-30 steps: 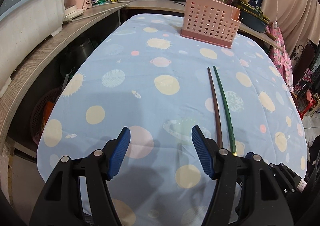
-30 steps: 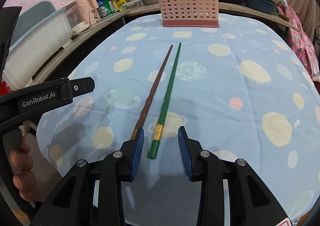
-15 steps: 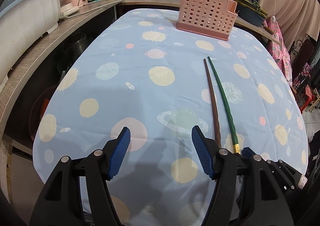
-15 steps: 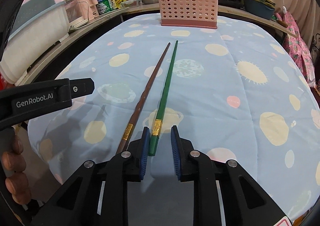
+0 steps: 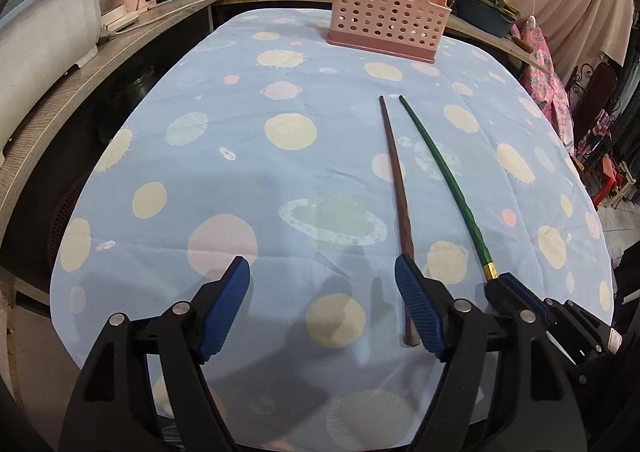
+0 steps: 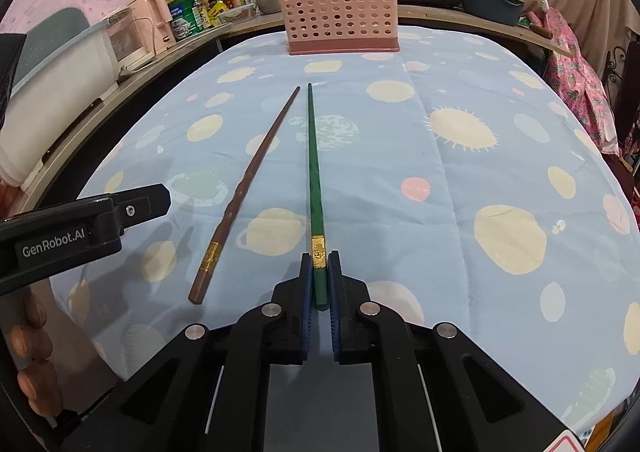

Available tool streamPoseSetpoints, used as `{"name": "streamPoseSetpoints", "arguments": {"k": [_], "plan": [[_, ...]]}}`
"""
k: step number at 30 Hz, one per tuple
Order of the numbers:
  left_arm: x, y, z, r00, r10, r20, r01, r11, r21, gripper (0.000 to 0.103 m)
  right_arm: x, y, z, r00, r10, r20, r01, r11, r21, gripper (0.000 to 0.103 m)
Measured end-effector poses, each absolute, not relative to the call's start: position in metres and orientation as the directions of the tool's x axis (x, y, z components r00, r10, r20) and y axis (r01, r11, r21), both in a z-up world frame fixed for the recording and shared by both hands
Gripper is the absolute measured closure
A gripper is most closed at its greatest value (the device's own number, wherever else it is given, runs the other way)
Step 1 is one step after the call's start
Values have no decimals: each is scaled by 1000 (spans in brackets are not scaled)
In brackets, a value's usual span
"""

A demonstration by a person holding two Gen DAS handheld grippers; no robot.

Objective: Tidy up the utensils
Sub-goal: 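Grasp the green chopstick with the right tool while the left tool grasps the brown chopstick, then lift both chopsticks and carry them above the pink basket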

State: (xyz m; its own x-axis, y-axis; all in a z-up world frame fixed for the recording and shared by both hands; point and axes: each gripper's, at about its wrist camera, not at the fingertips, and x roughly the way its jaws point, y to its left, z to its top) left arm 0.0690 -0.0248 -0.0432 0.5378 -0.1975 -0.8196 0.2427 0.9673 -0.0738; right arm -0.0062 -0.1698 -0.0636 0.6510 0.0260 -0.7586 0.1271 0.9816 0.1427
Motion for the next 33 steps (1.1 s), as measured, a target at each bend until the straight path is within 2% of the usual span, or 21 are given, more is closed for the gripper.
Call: {"name": "streamPoseSetpoints", "arguments": {"k": [7,14,16,22,25,27,28,33], "plan": [[56,-39,-48,521,-229,-822,287,954,-84,26,-15,-189,-64,655,1,-756,176,973,153,96],[51,-51,-58,510,-233,-828,311,948,-75,27,-20,-196,-64,656,5,-755,193,966,175,96],[50,-54,-60,506,-230,-831,319,945,-67,35,-20,-196,-64,656,6,-755,192,966,174,96],[46,-58,-64,516,-213,-830,327,944,-39,49,-21,-197,-65,658,8,-753,193,965,179,96],[44,-58,-63,519,-216,-827,331,943,-39,73,-21,-197,-65,658,9,-753,194,964,181,96],[43,-56,-63,511,-229,-829,334,941,-54,84,-21,-197,-65,658,11,-753,194,964,183,96],[43,-56,-63,506,-237,-830,338,939,-62,93,-22,-197,-65,658,12,-753,194,963,185,96],[38,-54,-60,484,-259,-836,347,934,-88,96,-24,-197,-64,656,28,-754,190,961,201,96]]}}
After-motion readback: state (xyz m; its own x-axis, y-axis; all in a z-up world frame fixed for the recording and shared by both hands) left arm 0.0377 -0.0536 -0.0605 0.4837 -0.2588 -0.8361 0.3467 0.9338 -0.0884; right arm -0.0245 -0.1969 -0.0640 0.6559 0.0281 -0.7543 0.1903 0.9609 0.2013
